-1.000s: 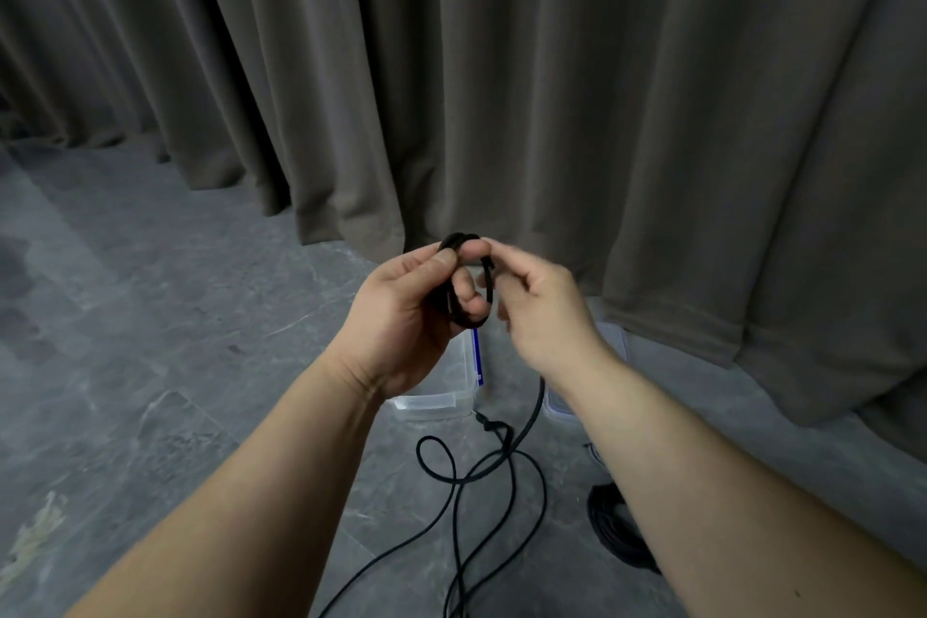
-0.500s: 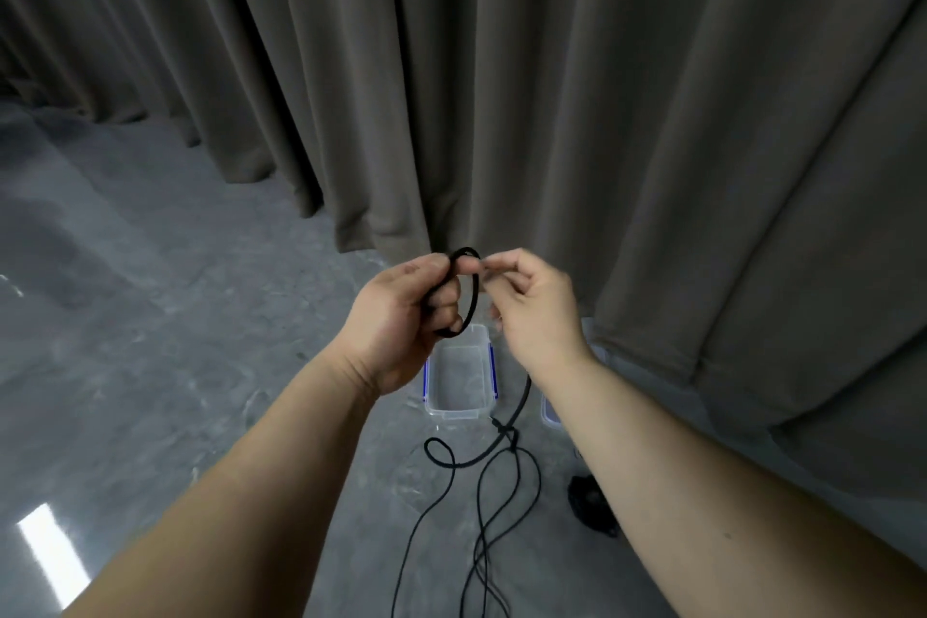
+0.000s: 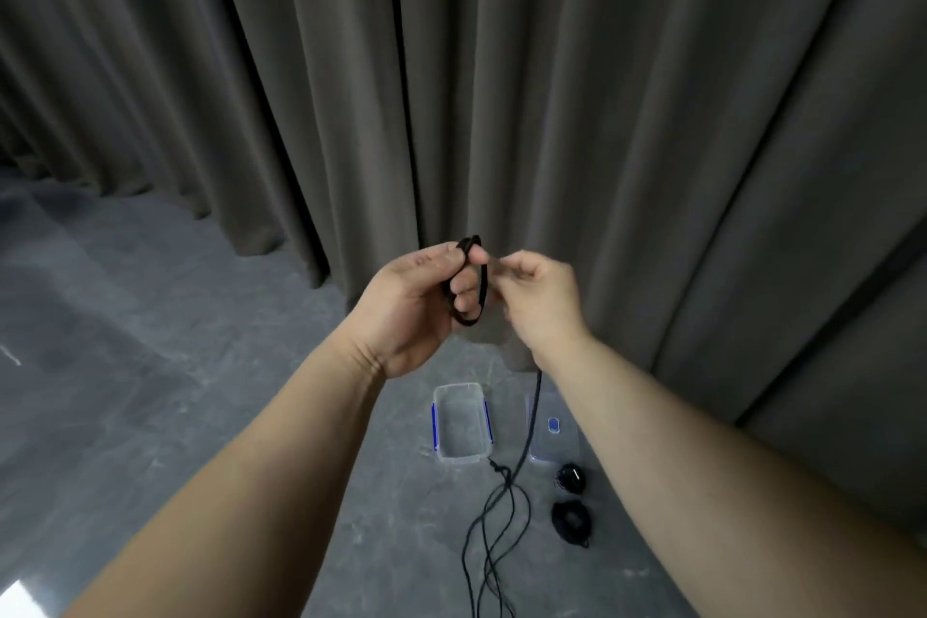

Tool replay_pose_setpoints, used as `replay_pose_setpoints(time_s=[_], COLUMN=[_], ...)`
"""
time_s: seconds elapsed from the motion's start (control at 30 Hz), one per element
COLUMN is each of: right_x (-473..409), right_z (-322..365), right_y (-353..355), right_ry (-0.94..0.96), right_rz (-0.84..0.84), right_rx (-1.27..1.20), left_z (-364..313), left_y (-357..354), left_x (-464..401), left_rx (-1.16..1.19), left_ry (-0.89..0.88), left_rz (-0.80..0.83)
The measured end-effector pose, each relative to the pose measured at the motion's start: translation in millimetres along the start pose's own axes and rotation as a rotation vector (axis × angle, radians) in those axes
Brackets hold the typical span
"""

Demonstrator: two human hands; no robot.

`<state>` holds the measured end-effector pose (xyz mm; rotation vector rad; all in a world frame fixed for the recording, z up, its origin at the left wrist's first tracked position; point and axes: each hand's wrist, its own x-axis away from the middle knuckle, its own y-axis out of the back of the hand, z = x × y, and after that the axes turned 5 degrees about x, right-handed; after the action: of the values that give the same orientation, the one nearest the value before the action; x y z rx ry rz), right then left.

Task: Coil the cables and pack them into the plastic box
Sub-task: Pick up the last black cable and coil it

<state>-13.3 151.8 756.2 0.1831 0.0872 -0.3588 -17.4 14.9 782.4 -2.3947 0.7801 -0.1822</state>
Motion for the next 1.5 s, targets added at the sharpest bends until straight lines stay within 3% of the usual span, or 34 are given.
replay_pose_setpoints(time_s=[0.27, 0.43, 0.6, 0.77, 0.97, 1.1, 1.5], right_x=[32.2, 52.4, 56.0, 50.2, 20.1, 8.4, -39.4], right_z=[71.3, 110.3, 179.7, 209.8, 218.6, 222.1, 199.8], right_y=[4.2, 29.6, 59.6, 78.5, 100.9, 112.3, 135.9], right_ry=[0.131, 0.219, 0.458, 0.512, 0.472, 0.462, 0.278], right_rz=[0.339, 0.531, 0.383, 0.344, 0.239, 0.318, 0.304], right_rx=[0.321, 0.638, 0.851, 0.753, 0.488, 0.317, -0.122], left_z=[-79.9, -105.8, -109.5, -113.7, -108.4, -104.0, -80.7], left_y=[-38.8, -59.3, -76.7, -92.4, -115.2, -127.6, -155.6], left_x=[-0.6, 2.6, 10.8, 9.1, 3.8, -4.3, -33.0], left_rx=[0.07, -0.022, -0.305, -0.55, -0.666, -0.555, -0.288], left_ry=[-0.291, -0.372, -0.351, -0.338, -0.285, -0.252, -0.243], left_rz=[-0.148, -0.185, -0.18, -0.093, -0.026, -0.011, 0.13])
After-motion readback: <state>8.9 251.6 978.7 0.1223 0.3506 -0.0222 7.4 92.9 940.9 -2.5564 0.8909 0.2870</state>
